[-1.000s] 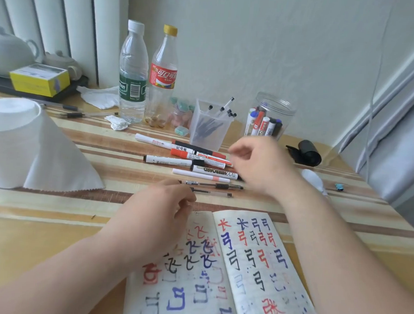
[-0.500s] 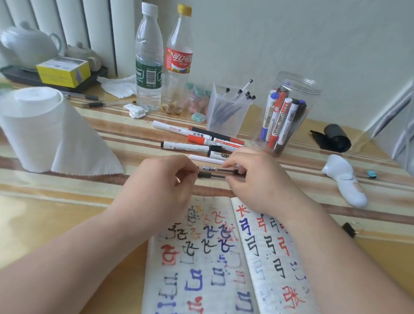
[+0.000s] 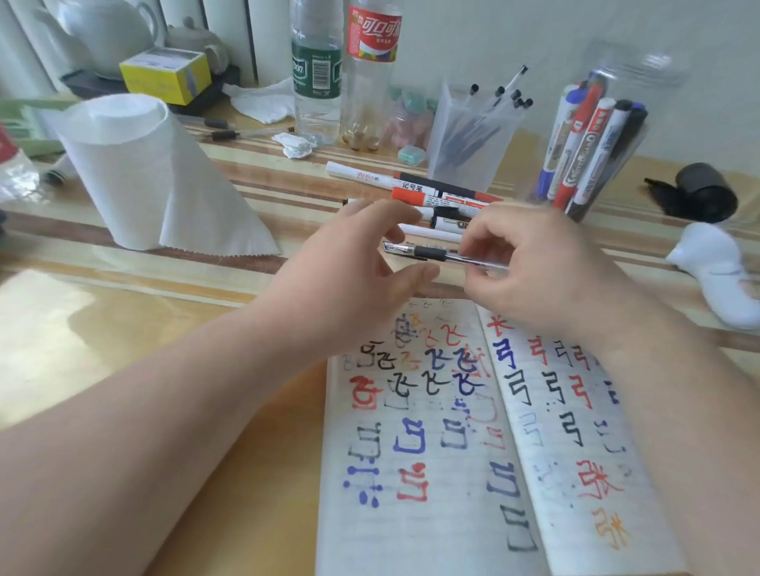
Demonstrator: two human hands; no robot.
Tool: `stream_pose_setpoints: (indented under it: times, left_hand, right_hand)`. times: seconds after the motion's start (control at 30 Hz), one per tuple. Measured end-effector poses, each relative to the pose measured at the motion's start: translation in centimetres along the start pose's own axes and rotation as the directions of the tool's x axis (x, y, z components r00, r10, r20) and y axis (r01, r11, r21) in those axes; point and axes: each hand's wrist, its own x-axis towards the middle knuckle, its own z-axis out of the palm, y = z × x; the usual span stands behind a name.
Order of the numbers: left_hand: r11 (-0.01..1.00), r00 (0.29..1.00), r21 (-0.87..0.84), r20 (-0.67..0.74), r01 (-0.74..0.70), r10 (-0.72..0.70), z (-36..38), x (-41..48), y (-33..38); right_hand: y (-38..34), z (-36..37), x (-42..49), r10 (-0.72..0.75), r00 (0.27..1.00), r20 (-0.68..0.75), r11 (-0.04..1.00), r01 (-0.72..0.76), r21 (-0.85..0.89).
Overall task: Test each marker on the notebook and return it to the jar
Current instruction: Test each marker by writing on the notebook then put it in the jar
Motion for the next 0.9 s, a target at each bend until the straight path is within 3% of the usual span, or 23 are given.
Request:
stream_pose_setpoints:
  times: [0.13, 0.23, 0.33, 0.4, 0.5, 0.57, 0.63, 0.77, 0.9]
  left_hand:
    - [1.0, 0.999, -0.013, 0.03, -0.028, 0.028, -0.1, -0.1, 0.2]
    - [0.998, 0.997, 0.011, 0.032, -0.07, 0.069, -0.2, 0.0, 0.2]
    - [0.988, 0.987, 0.012, 0.049, -0.152, 0.151, -0.3, -0.3, 0.5]
    - [0.98, 0.979, -0.001, 0.037, -0.2, 0.2, -0.2, -0.7, 0.9]
    - [0.975, 0.972, -0.03, 0.07, -0.222, 0.224, 0.0, -1.0, 1.2]
    - [0.975, 0.964, -0.027, 0.143, -0.223, 0.224, 0.0, -0.9, 1.1]
    - [0.982, 0.968, -0.058, 0.168, -0.182, 0.189, 0.0, -0.7, 1.0]
    - [0.946, 0.99, -0.323, 0.124, -0.024, 0.068, -0.3, -0.5, 1.4]
    - [0.87, 0.972, -0.487, 0.23, 0.076, 0.043, -1.1, -0.9, 1.8]
  right_hand:
    - [-0.4, -1.4, -1.0, 0.079, 0.993, -0.082, 0.94, -0.047, 0.338]
    - [-0.7, -1.8, -1.1, 0.181, 0.981, -0.067, 0.713, -0.084, 0.697]
    - [-1.1, -1.6, -0.6, 0.314, 0.948, -0.058, 0.479, -0.106, 0.871]
    - [-1.6, -1.2, -0.6, 0.297, 0.955, 0.019, 0.422, -0.149, 0.894]
    - [-2.6, -0.7, -0.8, 0.166, 0.977, 0.134, 0.508, -0.201, 0.838]
    - [-3.2, -0.4, -0.8, 0.179, 0.978, 0.108, 0.581, -0.194, 0.791]
    - [-3.8, -0.1, -0.6, 0.231, 0.97, 0.077, 0.589, -0.203, 0.782]
    - [-5.2, 0.4, -0.3, 0.302, 0.949, 0.087, 0.504, -0.237, 0.83]
    - [-6.3, 0.7, -0.3, 0.297, 0.948, 0.115, 0.382, -0.229, 0.895]
